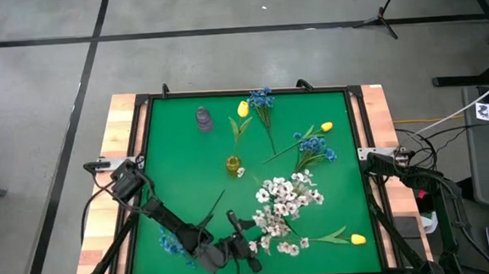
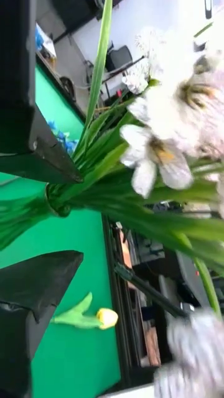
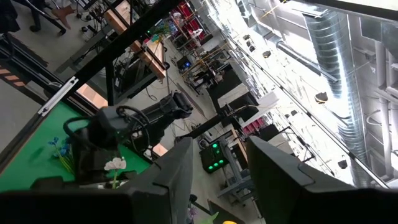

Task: Sort flowers into vase by color
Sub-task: Put the white flowers into the green vase, then put the bottom blue flowers into the purple vase

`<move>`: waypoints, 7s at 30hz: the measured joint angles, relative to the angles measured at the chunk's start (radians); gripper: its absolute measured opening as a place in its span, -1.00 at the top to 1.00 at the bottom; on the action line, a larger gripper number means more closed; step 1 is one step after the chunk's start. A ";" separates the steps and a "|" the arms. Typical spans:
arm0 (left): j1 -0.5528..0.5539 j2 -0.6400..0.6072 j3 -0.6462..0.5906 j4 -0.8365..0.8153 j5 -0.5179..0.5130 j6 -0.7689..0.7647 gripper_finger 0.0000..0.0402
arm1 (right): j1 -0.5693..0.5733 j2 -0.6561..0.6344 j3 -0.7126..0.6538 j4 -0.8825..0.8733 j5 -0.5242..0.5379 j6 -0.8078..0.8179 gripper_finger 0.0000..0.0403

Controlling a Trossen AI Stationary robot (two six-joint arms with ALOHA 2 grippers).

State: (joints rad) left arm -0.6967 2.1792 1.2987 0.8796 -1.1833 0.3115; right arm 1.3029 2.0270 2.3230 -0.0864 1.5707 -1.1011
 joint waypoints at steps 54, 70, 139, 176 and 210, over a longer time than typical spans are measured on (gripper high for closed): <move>-0.114 -0.865 -0.080 -1.809 0.489 -1.551 0.09 | -0.001 0.000 0.000 -0.160 0.000 -0.011 0.25; 0.107 -0.861 -0.436 -1.459 0.896 -1.489 0.09 | -0.103 -0.002 0.000 -0.327 -0.001 -0.007 0.25; 0.173 -0.508 -0.438 -1.285 1.145 -1.506 0.09 | -0.492 -0.241 -0.060 -1.485 -0.415 1.026 0.25; 0.282 -0.509 0.100 -2.300 0.886 -1.141 0.99 | -0.492 -0.242 -0.060 -1.485 -0.421 1.044 0.25; 0.783 -0.528 0.238 -2.451 -0.320 0.189 0.99 | -0.492 -0.242 -0.060 -1.485 -0.518 1.048 0.25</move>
State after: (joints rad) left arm 0.0864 1.6512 1.5372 -1.5711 -1.5036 0.5003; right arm 0.8112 1.7851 2.2635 -1.5710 1.0531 -0.0528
